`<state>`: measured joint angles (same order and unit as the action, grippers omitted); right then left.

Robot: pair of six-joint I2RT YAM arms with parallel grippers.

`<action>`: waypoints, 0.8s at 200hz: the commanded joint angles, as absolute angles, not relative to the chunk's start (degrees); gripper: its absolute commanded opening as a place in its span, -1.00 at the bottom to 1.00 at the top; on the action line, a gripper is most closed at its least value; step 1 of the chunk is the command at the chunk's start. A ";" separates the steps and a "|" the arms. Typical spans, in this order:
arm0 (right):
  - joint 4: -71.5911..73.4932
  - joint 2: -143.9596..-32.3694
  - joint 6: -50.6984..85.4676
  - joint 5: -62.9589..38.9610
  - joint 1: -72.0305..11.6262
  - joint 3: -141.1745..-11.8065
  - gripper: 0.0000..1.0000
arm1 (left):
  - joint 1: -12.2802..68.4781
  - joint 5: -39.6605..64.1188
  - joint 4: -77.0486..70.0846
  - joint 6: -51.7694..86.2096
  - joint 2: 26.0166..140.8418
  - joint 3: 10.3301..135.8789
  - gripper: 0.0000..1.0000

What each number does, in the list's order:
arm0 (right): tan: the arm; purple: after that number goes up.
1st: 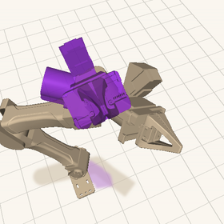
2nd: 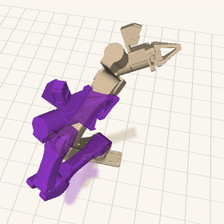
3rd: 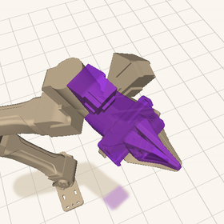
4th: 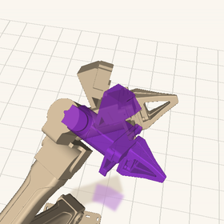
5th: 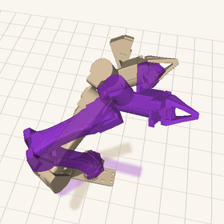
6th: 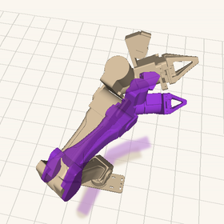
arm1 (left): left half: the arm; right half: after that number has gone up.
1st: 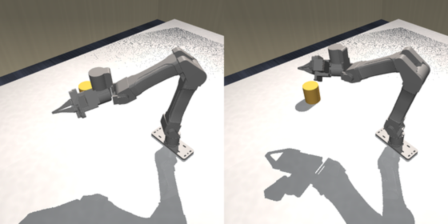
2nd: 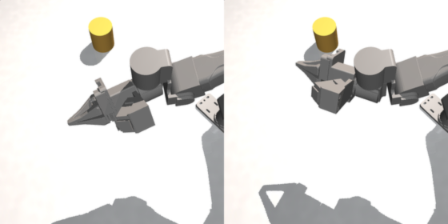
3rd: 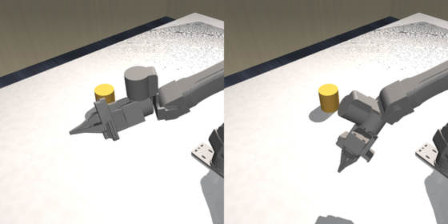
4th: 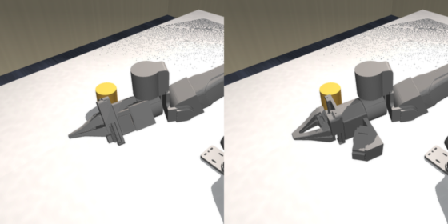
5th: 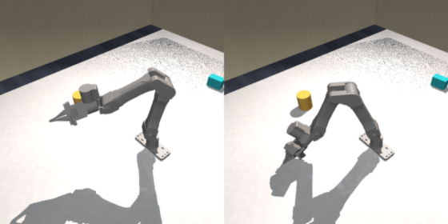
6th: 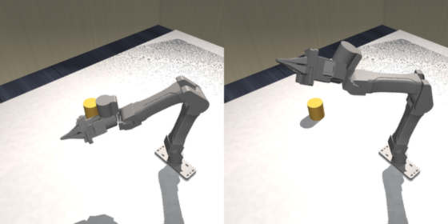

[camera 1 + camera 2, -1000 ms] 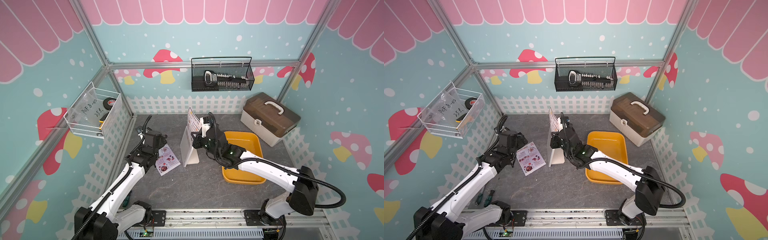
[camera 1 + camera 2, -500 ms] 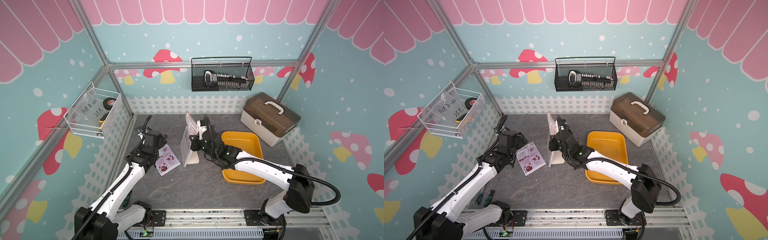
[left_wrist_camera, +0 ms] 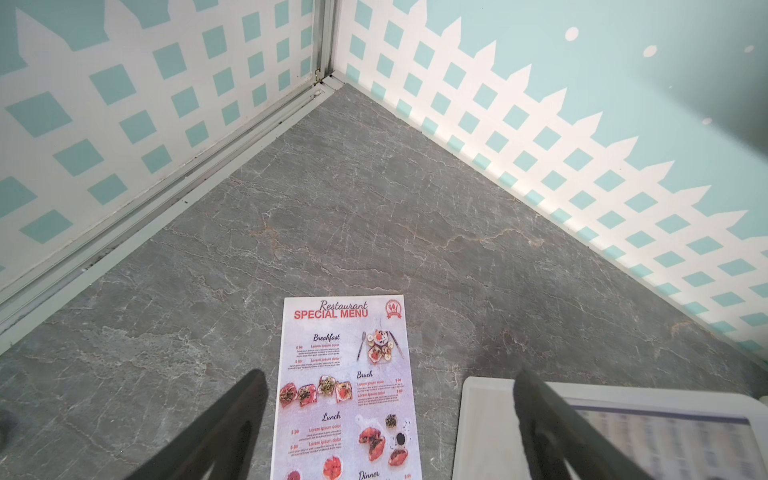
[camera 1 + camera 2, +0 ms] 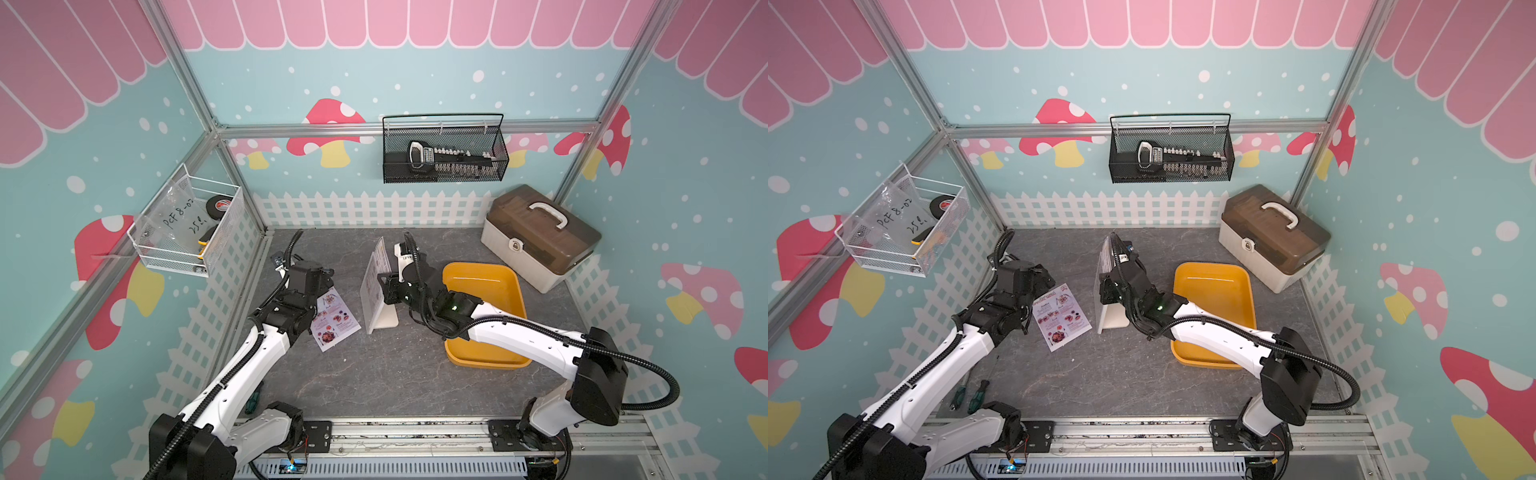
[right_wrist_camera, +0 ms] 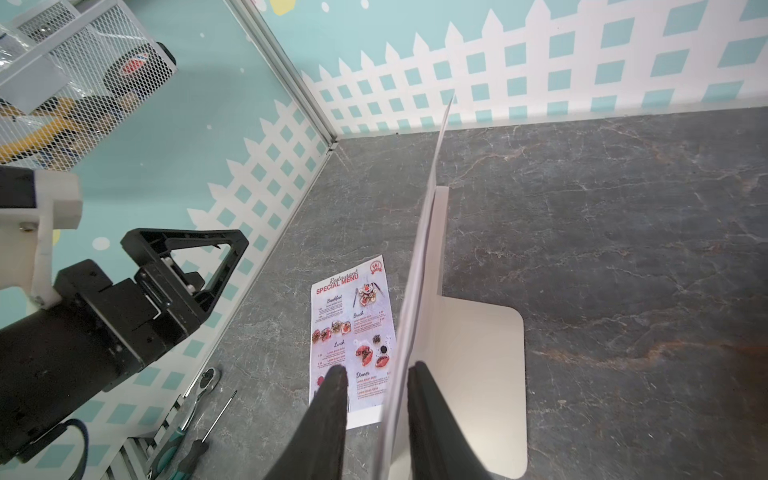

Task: Replace the menus in the menu holders
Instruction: Insert the menu into the menu holder, then adjust the menu holder at the center of the board.

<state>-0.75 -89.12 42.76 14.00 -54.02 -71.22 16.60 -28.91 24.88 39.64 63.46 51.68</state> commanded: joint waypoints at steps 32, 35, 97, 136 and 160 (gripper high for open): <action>-3.40 -88.37 40.85 16.39 -54.21 -72.22 -0.36 | 16.19 -29.29 23.82 39.27 63.72 53.09 0.86; -3.50 -88.34 40.72 16.39 -54.27 -72.39 -0.36 | 16.17 -29.19 23.81 39.23 63.79 53.09 0.86; -15.05 -86.74 29.49 10.90 -54.05 -78.63 0.09 | 16.87 -24.67 25.85 35.57 67.01 55.08 0.88; -19.54 -84.91 32.41 4.46 -54.12 -74.06 0.48 | 16.53 -25.27 26.69 36.21 67.76 56.43 0.90; -15.42 -84.32 35.59 1.60 -54.73 -68.54 0.59 | 16.05 -25.05 28.28 35.45 69.22 59.15 0.92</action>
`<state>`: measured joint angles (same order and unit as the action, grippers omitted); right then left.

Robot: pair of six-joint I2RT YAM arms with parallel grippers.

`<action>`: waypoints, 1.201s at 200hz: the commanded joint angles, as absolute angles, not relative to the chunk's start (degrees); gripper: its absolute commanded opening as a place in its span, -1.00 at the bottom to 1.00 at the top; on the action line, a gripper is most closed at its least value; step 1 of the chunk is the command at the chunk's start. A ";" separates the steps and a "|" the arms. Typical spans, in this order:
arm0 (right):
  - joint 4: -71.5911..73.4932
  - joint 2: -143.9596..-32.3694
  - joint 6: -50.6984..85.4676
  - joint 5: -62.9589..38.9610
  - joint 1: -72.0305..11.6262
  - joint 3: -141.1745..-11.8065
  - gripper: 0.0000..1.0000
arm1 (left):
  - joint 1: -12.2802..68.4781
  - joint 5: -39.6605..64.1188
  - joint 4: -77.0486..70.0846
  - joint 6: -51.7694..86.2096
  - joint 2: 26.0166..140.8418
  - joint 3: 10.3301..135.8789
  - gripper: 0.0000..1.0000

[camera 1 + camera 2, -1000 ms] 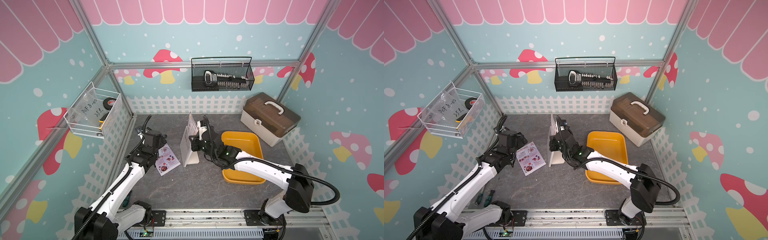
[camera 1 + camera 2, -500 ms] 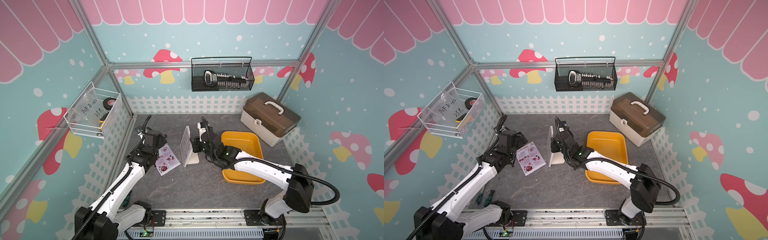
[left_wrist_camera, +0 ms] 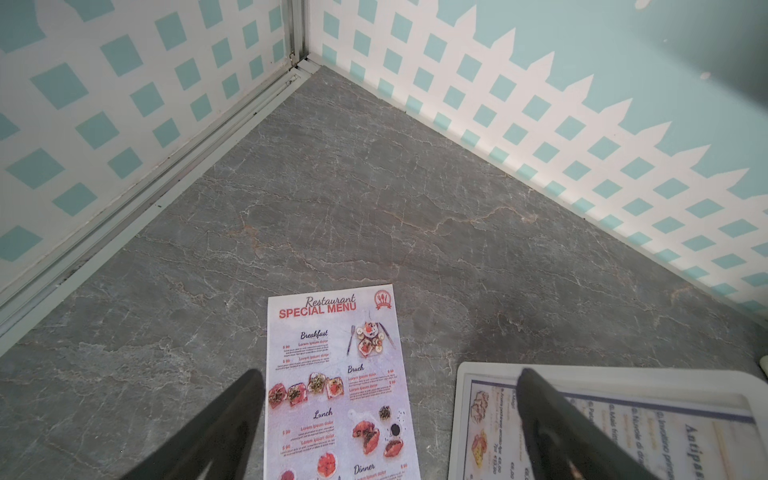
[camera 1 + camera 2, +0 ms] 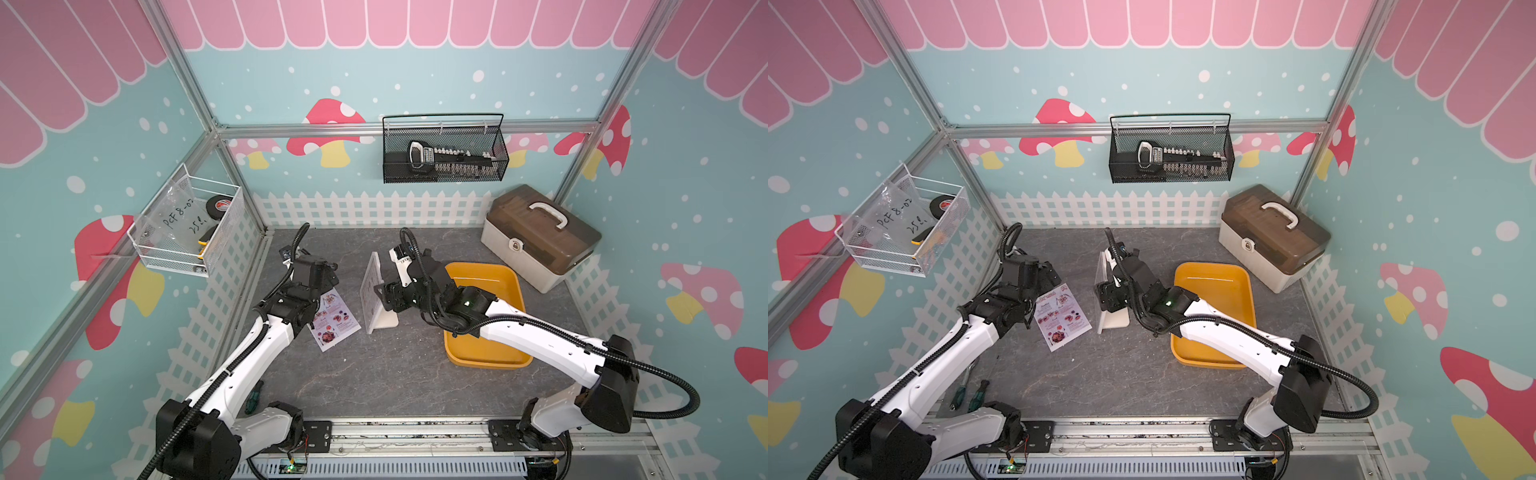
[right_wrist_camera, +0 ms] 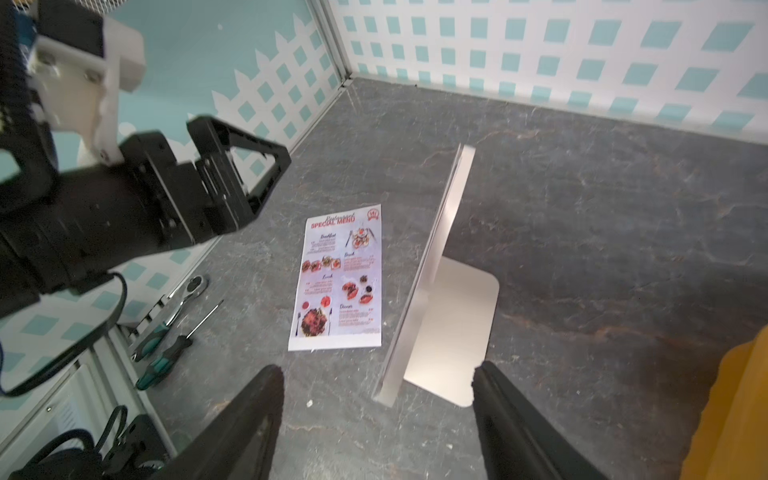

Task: Replace the menus in the menu holders
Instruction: Adjust the menu holder at the center of the board.

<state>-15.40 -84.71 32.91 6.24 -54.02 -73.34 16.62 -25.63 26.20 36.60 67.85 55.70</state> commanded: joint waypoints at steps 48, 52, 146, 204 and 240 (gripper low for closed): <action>-6.49 -87.95 38.17 6.15 -56.32 -63.82 0.58 | 14.73 -25.49 29.18 34.42 69.43 61.96 0.94; -5.97 -88.37 38.42 6.77 -56.39 -63.76 0.56 | 14.64 -25.49 29.35 34.37 69.39 62.04 0.94; 1.20 -93.73 35.27 16.38 -56.34 -61.83 0.39 | 13.97 -26.46 28.97 33.69 68.26 61.81 0.94; -0.23 -93.44 30.97 16.88 -53.84 -61.26 0.39 | 13.97 -26.72 29.28 33.51 68.64 62.60 0.93; -0.32 -93.49 28.84 15.49 -50.90 -60.99 0.39 | 13.97 -26.72 29.53 33.45 69.04 63.36 0.93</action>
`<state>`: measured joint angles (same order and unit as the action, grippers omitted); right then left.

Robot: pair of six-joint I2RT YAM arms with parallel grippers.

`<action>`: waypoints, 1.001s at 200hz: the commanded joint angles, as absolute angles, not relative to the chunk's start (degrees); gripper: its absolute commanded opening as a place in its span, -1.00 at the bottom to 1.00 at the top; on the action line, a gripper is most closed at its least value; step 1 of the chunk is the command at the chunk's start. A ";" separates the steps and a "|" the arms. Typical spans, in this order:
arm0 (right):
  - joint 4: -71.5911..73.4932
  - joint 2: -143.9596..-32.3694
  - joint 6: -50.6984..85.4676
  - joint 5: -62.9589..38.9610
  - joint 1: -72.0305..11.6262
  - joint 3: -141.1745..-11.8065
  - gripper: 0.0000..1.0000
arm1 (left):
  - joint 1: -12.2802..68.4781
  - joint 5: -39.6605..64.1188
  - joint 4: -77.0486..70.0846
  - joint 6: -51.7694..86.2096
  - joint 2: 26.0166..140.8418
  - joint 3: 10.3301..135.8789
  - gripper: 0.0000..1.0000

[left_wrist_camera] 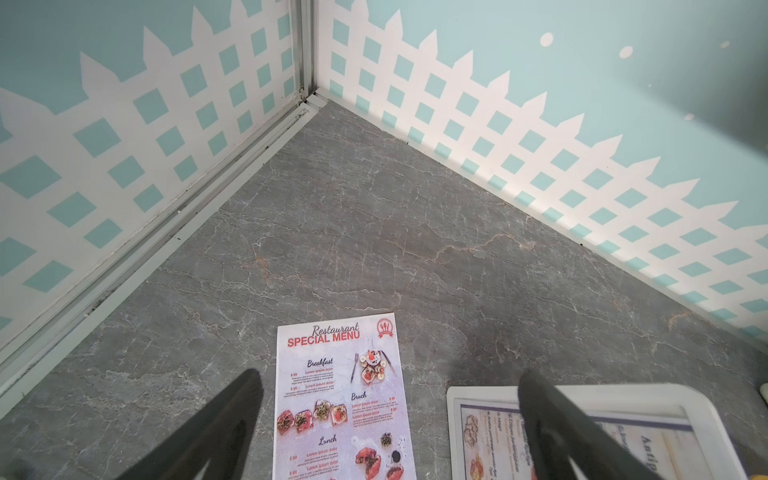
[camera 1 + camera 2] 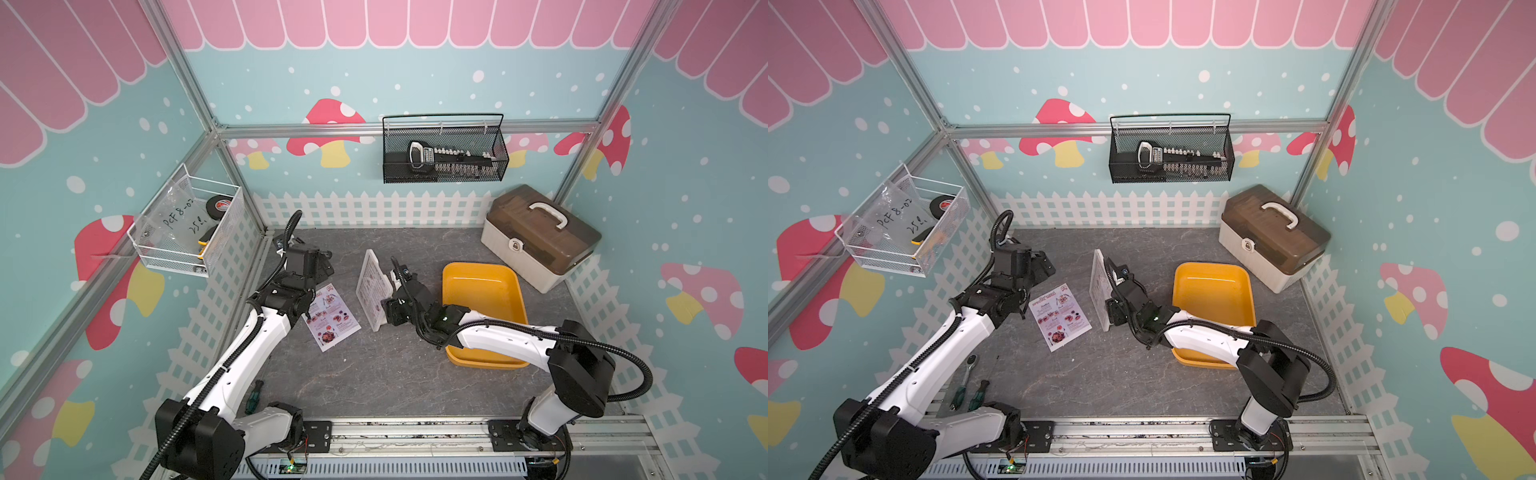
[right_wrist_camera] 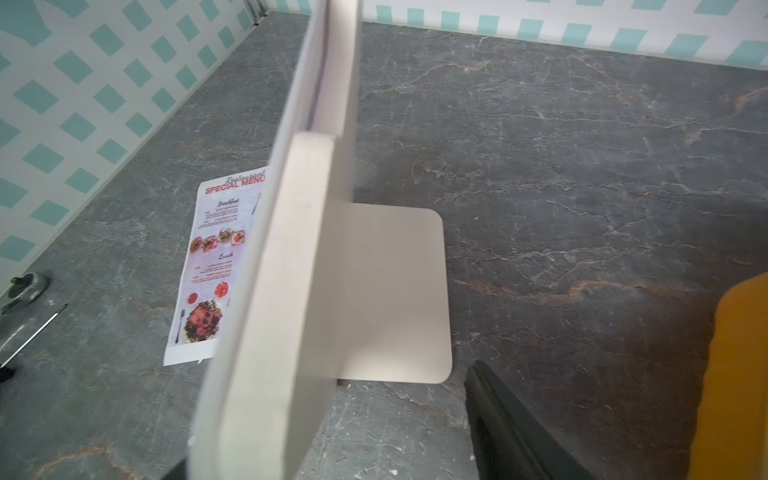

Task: Replace the menus in the menu holders
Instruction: Adjust the menu holder at the center of the board.

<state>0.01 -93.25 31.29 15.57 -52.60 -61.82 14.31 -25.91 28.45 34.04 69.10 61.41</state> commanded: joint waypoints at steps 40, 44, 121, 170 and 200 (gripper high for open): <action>0.73 -95.20 26.73 14.27 -47.02 -61.62 0.39 | 13.98 -26.63 29.50 33.57 69.41 63.64 0.92; 1.08 -95.46 26.64 13.94 -46.67 -61.68 0.39 | 13.98 -26.63 29.53 33.57 69.36 63.67 0.92; 3.30 -102.04 23.58 11.83 -41.95 -67.02 0.39 | 13.97 -27.68 29.58 33.05 69.34 64.22 0.92; 3.49 -104.51 21.76 10.62 -40.78 -69.88 0.39 | 13.99 -28.26 29.87 32.78 69.49 63.95 0.92; 3.56 -101.53 21.79 9.48 -40.78 -68.23 0.45 | 13.89 -28.61 29.88 32.78 69.47 63.47 0.92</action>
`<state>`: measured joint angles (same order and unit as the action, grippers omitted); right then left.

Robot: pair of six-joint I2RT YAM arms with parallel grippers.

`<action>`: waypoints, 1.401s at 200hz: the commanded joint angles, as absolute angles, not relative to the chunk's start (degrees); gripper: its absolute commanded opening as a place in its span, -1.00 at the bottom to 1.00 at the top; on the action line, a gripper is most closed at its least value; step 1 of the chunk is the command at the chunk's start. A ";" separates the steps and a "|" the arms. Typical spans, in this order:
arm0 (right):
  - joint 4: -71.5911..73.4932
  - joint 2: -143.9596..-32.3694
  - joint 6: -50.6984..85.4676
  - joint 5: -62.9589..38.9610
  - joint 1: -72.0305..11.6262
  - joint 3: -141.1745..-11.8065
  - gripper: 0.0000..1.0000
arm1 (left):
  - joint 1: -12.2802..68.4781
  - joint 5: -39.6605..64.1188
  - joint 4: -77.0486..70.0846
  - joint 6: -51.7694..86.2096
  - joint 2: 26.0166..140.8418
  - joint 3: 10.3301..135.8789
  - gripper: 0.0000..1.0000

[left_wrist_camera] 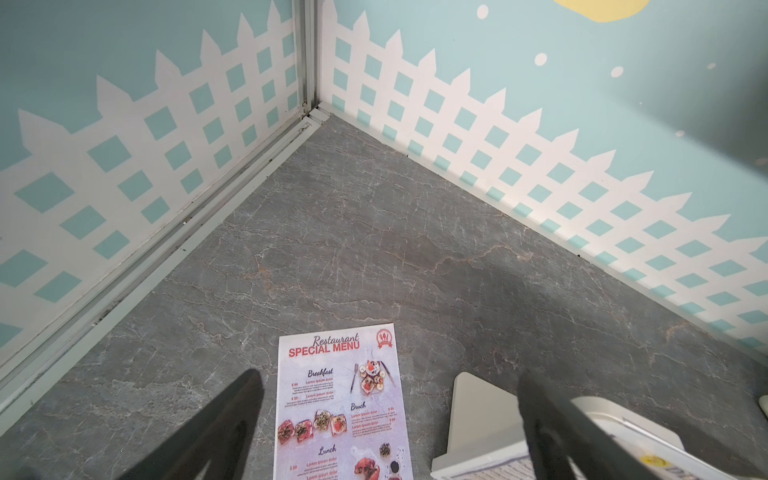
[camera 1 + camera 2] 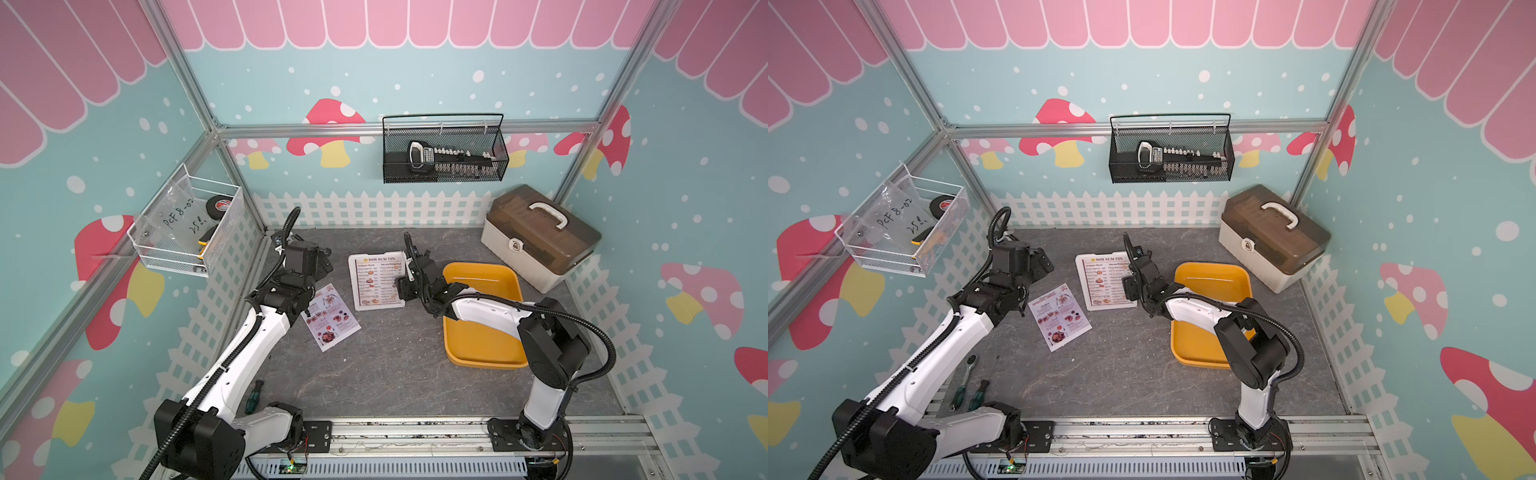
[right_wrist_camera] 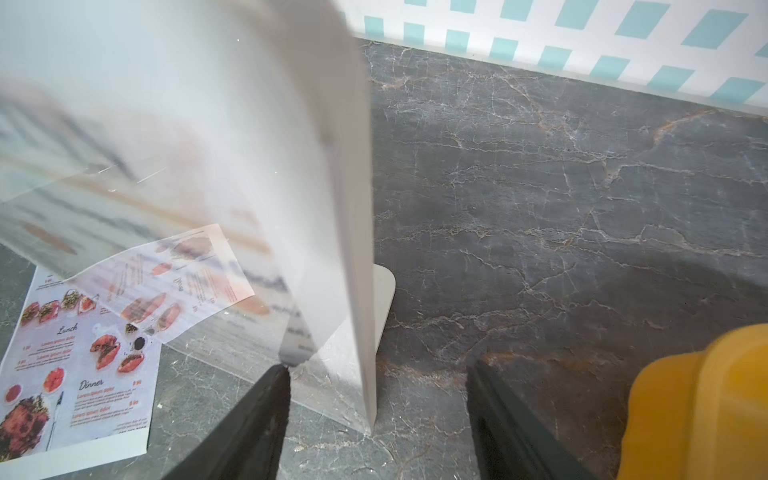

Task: Replace the menus in the menu holders
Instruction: Adjust the menu holder at the center of the board, then reset both arms

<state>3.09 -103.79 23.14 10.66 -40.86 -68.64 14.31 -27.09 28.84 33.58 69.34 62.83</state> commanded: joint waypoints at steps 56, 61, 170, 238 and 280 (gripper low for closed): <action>1.93 -89.63 19.29 10.08 -40.42 -62.81 0.64 | 13.62 -28.78 28.91 31.76 71.52 64.13 0.99; 1.85 -88.50 18.90 10.46 -40.08 -62.12 0.65 | 13.62 -29.02 28.80 31.21 72.00 64.41 0.99; 16.78 -72.59 4.98 24.65 -15.54 -35.84 0.97 | 1.31 -14.86 -16.46 5.00 71.54 31.29 0.97; 40.15 -82.84 -2.58 24.08 -9.12 -25.73 0.97 | 2.95 -12.69 -52.03 2.68 84.74 20.14 0.99; 53.90 -87.89 2.06 11.25 -1.51 -19.99 0.96 | 3.96 -16.15 -52.14 2.29 88.04 21.89 0.99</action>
